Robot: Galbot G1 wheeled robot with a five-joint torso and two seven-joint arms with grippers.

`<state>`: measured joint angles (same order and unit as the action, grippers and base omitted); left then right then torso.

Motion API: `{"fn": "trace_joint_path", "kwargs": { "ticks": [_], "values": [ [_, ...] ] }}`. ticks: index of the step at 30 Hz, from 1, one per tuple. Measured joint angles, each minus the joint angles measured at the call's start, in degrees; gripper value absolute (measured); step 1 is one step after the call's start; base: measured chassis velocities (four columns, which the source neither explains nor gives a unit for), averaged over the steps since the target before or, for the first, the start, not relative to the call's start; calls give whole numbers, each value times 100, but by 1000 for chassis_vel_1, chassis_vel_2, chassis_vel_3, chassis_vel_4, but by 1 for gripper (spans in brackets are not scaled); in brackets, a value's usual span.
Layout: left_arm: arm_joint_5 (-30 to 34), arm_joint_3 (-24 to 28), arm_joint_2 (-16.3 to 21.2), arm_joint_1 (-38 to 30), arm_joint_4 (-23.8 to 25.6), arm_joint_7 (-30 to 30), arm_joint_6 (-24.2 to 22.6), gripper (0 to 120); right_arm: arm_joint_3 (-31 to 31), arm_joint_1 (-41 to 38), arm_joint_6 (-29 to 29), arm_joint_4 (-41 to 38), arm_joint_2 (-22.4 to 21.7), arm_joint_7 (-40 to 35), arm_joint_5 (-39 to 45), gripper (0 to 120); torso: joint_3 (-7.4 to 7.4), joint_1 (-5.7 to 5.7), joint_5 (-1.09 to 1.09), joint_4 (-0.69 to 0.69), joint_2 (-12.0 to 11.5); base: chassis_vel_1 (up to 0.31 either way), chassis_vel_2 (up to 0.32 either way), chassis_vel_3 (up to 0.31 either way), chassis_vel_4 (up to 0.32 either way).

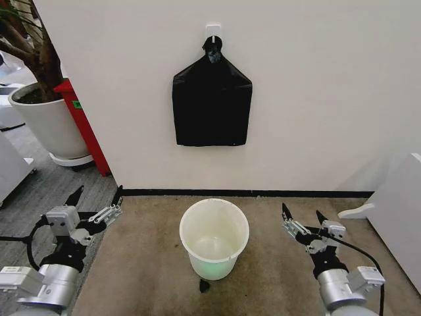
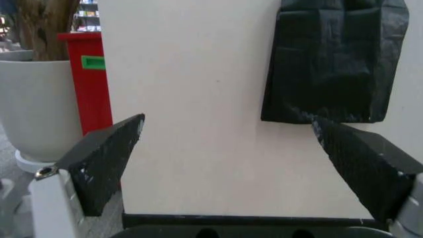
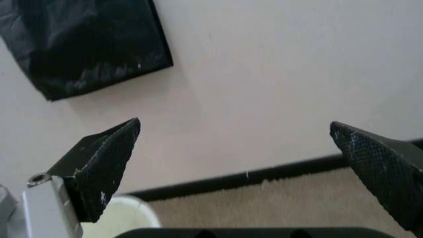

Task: Place the garbage bag over the trash bin.

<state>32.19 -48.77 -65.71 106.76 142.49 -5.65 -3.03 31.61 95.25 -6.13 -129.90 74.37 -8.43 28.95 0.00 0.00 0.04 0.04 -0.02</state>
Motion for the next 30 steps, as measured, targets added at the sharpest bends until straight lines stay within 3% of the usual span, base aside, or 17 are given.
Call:
{"fn": "trace_joint_path", "kwargs": {
  "ticks": [11, 21, 25, 26, 30],
  "values": [
    [90, 22, 235, -92, -83, -93, -263, 100, 48, -30, 74, 17, 128, -18, -234, 100, 0, 0, -3, -4, 0, 0, 0, 0, 0],
    [340, 74, 748, -328, -247, -184, -369, 100, 53, 197, 211, -90, 351, 68, -543, 100, 0, 0, -4, -5, 1, 0, 0, 0, 0],
    [281, 142, 670, -284, -253, -180, -364, 100, 54, 237, 257, -94, 436, 107, -624, 100, 0, 0, -4, -5, 1, 0, 0, 0, 0],
    [152, 156, 366, -27, -216, -59, -217, 100, 51, 297, 319, -96, 544, 144, -712, 100, -1, 0, -4, -2, 1, 0, 0, 0, 0],
    [133, 132, 340, -31, -320, -39, -139, 100, 49, 302, 379, -50, 608, 177, -771, 100, -1, 0, -4, -3, 1, 0, 0, 0, 0]
  ]
}}
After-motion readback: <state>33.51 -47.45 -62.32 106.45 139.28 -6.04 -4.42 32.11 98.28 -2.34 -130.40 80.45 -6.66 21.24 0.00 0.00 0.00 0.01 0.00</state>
